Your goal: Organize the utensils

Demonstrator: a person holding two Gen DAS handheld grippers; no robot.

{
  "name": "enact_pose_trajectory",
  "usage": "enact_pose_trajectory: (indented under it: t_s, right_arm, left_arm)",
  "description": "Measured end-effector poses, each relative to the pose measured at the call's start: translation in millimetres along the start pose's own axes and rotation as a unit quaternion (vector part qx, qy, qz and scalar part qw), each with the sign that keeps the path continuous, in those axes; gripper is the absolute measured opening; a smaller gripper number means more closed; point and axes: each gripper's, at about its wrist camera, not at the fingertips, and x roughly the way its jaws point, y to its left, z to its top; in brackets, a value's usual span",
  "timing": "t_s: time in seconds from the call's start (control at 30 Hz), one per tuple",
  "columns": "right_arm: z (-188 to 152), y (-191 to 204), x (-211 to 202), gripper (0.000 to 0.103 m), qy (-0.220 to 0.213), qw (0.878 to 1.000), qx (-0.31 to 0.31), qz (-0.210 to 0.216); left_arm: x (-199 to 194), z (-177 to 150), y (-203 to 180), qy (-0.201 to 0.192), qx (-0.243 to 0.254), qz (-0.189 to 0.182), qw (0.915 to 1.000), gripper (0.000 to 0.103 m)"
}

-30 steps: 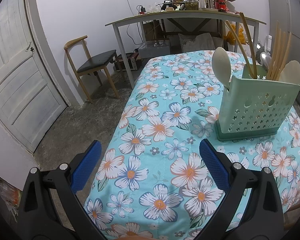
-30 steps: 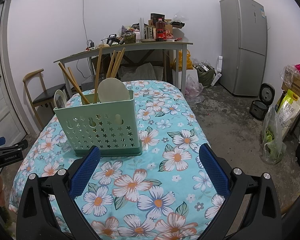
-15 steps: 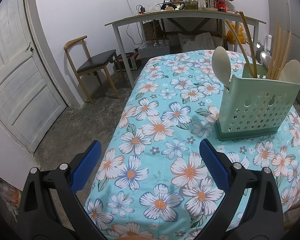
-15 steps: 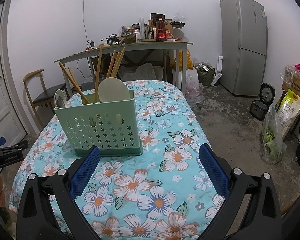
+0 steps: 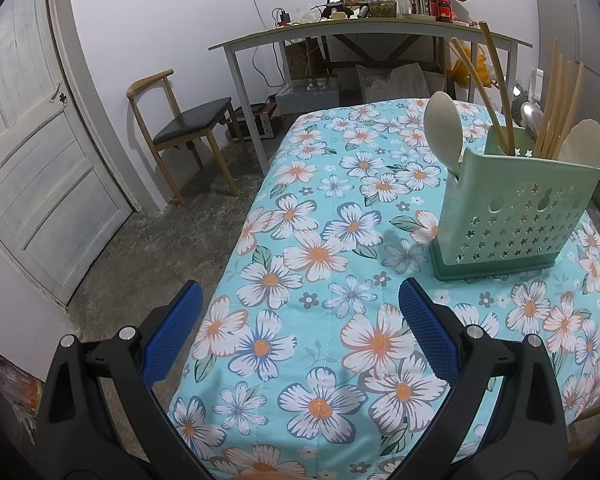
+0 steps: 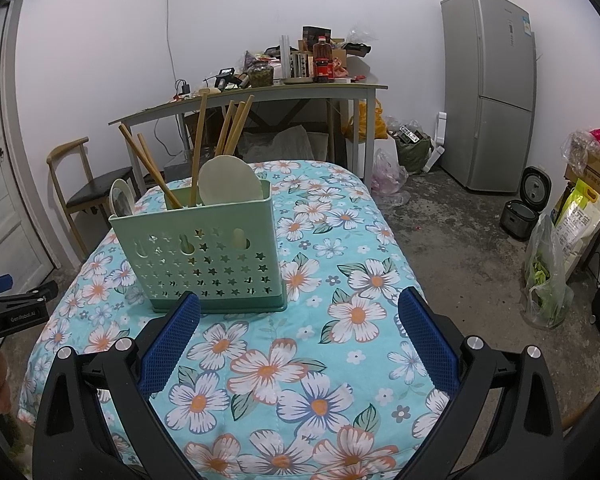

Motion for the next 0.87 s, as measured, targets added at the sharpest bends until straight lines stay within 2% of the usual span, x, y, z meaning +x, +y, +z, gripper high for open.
enact_pose_trajectory:
  t_s: [0.87]
  right_arm:
    - [0.1,0.9,0.4,0.096,0.000,1.000,0.000,0.000]
  left_arm:
    - [1.3,-1.4,-3.9,0.005,0.003,-0.004,1.0000,0.095]
